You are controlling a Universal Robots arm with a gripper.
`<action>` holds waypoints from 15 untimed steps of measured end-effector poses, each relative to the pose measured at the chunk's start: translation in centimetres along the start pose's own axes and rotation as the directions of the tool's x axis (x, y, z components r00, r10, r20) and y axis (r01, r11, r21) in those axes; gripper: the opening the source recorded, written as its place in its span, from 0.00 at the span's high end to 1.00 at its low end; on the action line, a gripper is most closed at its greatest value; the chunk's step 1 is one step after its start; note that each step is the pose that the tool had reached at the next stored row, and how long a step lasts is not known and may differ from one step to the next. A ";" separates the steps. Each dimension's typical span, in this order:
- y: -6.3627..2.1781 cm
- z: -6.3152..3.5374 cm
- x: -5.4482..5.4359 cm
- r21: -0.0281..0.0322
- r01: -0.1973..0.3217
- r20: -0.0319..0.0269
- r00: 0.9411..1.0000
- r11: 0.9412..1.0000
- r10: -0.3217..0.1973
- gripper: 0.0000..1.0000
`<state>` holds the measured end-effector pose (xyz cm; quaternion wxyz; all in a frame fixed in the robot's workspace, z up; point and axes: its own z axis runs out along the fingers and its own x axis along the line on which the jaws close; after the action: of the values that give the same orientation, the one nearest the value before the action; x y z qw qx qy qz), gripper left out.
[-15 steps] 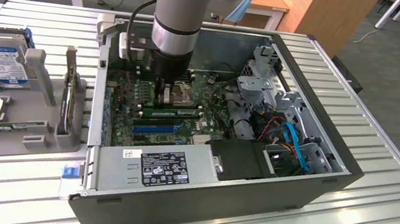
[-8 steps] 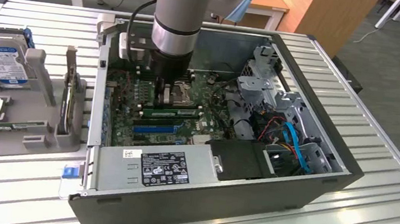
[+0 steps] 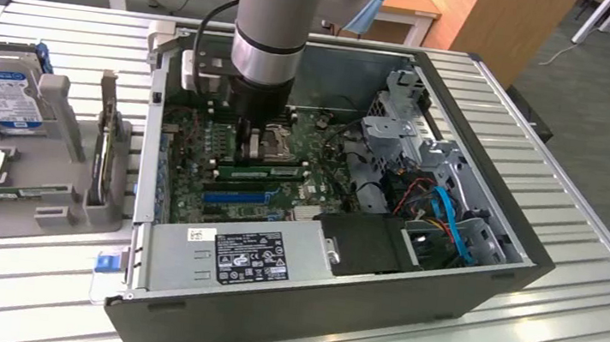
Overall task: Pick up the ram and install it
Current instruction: 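Press down the ram until it locks into place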
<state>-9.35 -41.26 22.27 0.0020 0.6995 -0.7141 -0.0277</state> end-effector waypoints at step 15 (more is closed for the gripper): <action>0.12 -2.91 -0.1 0.000 0.000 0.000 1.000 1.000 0.000 0.90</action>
<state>-9.34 -41.27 25.18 0.0022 0.6995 -0.7141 -0.0278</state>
